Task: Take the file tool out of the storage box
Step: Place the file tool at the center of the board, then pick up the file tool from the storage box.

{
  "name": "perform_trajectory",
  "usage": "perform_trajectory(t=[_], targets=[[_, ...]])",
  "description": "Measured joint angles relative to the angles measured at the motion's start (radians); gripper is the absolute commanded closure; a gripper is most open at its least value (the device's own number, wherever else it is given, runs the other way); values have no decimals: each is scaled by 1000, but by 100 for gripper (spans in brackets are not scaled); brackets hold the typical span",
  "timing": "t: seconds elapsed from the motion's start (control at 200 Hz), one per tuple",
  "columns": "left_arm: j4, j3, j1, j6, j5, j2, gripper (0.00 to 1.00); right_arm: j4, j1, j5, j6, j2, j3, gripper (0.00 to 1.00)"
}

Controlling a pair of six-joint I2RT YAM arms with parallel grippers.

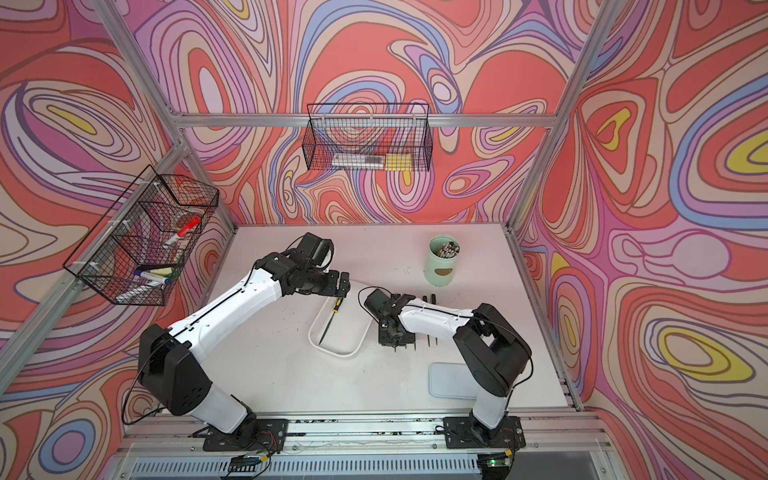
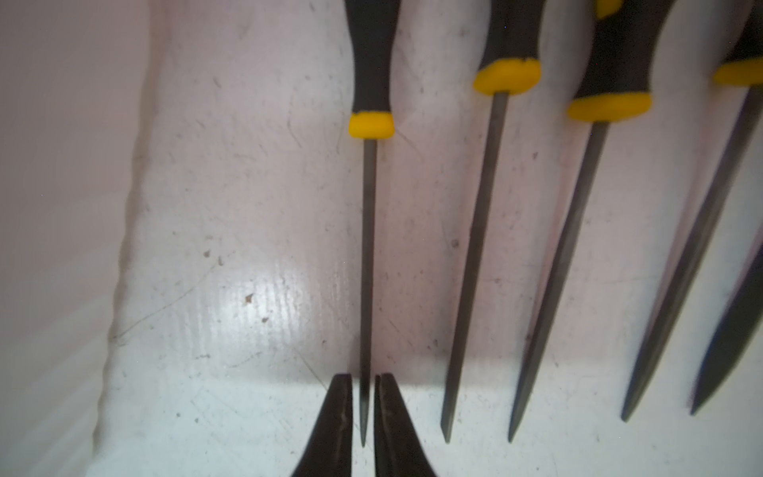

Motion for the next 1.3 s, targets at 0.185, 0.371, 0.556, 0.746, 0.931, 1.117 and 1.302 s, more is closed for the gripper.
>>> perform_trajectory(t=[0.185,0.371,0.556,0.746,0.931,1.117,1.302], targets=[[1,0,0,0,12,51,15,2,0,0,-37,-46,0,83],[2,0,0,-2,28,88,22,21,0,-13,-106,-115,1,76],[1,6,-2,-9,39,163,29,96,0,-77,-186,-183,-6,71],[-2,40,-14,-16,14,240,32,203,-12,-186,-247,-265,-56,65],[-2,71,-24,-19,-38,298,39,299,-50,-327,-277,-335,-129,61],[2,109,-24,-18,-114,368,45,391,-121,-471,-271,-404,-212,57],[17,116,-24,-7,-168,441,48,449,-151,-551,-257,-426,-249,53]])
